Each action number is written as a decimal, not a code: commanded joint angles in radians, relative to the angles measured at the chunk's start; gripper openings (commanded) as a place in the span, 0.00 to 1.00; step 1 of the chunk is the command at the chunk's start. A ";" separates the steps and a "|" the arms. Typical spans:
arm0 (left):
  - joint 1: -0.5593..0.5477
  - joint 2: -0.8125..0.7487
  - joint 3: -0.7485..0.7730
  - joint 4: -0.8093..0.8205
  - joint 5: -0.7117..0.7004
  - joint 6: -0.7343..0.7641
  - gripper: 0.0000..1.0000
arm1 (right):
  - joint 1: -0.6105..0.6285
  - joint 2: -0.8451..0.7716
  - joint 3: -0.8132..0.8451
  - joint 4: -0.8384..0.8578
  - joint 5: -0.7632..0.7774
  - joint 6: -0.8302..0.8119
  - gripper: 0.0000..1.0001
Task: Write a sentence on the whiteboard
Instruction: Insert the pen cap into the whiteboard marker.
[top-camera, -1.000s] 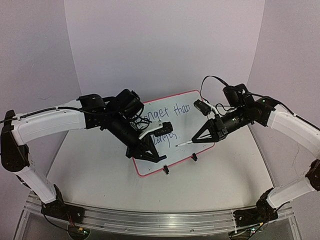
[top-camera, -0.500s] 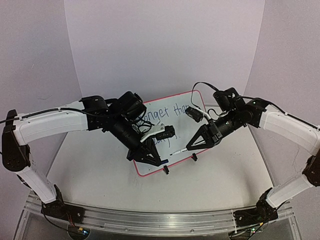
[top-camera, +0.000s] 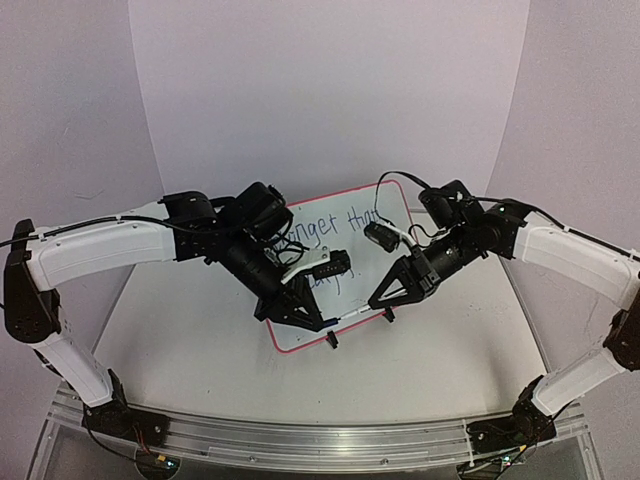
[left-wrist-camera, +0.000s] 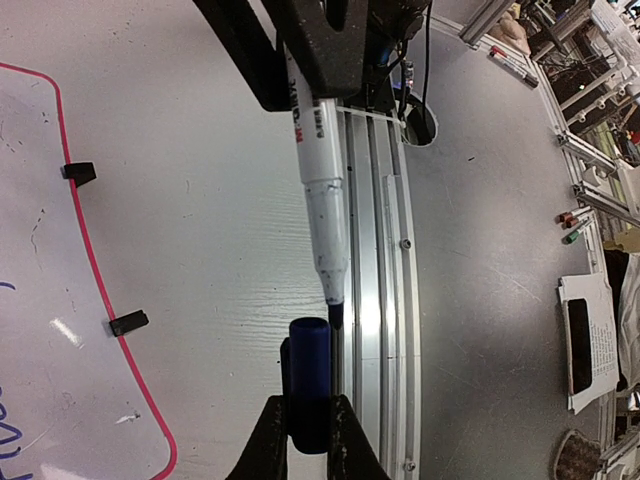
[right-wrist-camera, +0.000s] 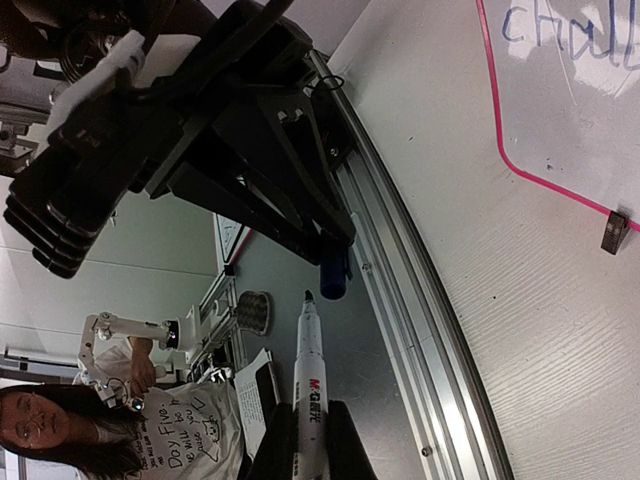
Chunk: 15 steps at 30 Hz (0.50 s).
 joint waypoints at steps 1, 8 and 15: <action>-0.004 -0.014 0.036 0.037 0.013 -0.003 0.00 | 0.008 0.005 -0.010 0.003 0.005 -0.006 0.00; -0.004 -0.019 0.029 0.037 0.017 -0.003 0.00 | 0.008 -0.007 -0.011 0.003 0.022 -0.007 0.00; -0.004 -0.024 0.014 0.038 0.016 -0.007 0.00 | 0.008 -0.028 0.003 0.003 0.043 -0.009 0.00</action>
